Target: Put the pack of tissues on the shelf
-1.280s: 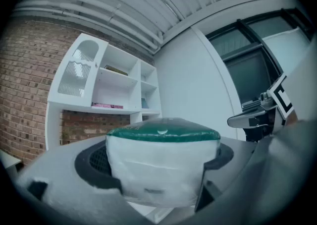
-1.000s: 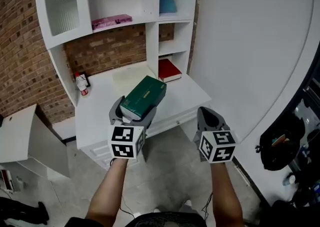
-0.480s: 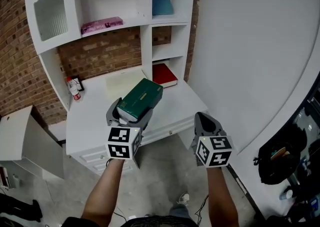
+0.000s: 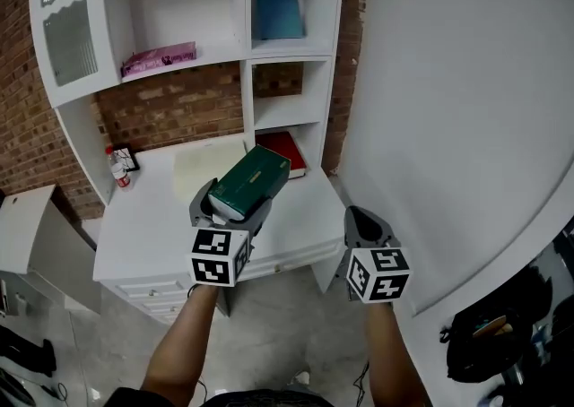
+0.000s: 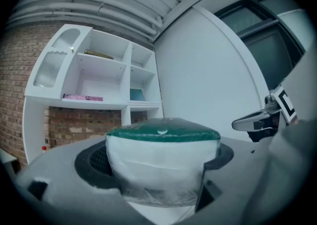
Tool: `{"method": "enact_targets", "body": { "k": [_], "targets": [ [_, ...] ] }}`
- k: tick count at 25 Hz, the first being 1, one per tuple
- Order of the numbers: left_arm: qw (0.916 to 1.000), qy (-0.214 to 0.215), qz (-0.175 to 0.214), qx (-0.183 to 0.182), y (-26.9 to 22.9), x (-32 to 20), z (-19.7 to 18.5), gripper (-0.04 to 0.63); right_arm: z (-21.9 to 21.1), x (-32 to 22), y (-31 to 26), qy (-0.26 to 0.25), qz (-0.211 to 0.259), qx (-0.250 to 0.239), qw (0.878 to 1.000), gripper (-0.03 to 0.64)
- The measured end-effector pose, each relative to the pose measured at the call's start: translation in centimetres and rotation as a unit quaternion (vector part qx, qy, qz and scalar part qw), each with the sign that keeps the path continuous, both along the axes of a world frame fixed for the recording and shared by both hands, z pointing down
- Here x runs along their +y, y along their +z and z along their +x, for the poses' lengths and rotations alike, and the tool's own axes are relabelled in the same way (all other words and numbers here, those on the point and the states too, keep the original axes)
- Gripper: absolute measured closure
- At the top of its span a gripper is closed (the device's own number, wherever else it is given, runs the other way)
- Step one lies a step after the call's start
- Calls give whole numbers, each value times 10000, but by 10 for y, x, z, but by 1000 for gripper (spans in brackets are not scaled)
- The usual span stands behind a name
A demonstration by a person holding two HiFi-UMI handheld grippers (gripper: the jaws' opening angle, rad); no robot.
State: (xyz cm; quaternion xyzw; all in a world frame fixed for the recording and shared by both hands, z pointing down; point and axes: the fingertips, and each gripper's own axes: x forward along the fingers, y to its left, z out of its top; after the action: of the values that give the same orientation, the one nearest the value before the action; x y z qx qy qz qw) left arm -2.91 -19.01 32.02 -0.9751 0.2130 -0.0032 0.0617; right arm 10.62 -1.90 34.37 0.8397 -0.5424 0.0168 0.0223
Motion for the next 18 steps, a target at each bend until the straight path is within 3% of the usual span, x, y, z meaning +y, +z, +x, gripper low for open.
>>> {"method": "enact_targets", "body": {
  "k": [7, 18],
  "targets": [
    [9994, -315, 27, -143, -1, 4, 36, 121, 45, -1, 3, -277, 50, -141, 9995, 612],
    [9987, -469, 142, -129, -8, 4, 65, 121, 74, -9, -6, -524, 171, -100, 9984, 612]
  ]
}}
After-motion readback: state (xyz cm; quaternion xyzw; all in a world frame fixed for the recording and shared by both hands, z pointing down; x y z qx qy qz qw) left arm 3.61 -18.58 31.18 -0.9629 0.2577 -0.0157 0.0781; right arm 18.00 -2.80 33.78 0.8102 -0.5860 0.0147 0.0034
